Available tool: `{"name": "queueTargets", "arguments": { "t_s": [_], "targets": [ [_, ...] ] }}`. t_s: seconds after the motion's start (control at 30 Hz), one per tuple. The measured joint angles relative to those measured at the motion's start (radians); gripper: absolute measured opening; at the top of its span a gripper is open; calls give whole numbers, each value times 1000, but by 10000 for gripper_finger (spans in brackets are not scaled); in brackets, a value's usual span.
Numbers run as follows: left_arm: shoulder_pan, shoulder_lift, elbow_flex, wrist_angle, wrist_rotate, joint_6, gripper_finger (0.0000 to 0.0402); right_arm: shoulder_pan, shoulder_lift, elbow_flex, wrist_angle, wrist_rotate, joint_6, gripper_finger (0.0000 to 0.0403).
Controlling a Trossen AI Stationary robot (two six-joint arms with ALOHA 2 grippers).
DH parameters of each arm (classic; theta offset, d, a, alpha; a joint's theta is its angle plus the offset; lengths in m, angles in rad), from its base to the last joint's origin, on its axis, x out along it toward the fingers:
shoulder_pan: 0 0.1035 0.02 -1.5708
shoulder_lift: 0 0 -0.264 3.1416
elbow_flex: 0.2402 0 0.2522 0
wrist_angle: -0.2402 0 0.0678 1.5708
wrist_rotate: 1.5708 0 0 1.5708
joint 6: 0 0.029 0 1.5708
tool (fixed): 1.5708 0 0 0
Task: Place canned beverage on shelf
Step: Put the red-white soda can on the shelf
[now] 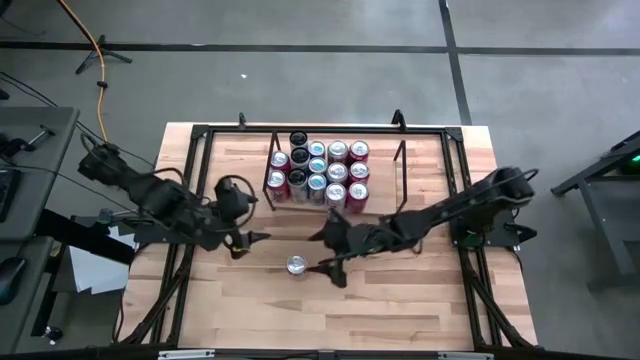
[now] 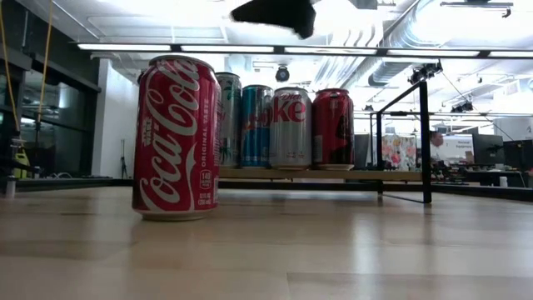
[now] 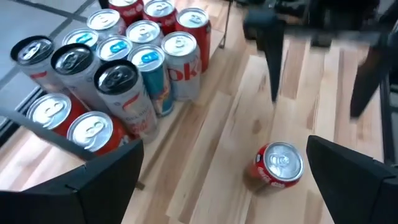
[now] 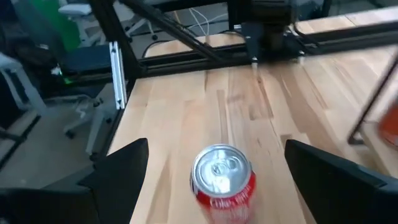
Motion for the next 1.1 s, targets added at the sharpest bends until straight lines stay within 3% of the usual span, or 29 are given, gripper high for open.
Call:
{"name": "queueTargets", "arguments": {
  "t_s": [0.2, 0.5, 0.7, 1.1],
  "targets": [
    [-4, -34, 0, -5, -10, -46, 395, 7, 133, 0, 177, 0, -89, 362],
    [-3, -21, 0, -4, -11, -53, 395, 7, 212, 0, 205, 53, -117, 362],
    [-3, -19, 0, -4, -10, -75, 395, 5, 267, 0, 261, 0, -142, 362],
    [-2, -20, 0, -4, -10, -126, 395, 6, 353, -1, 349, 10, -157, 362]
  ]
}}
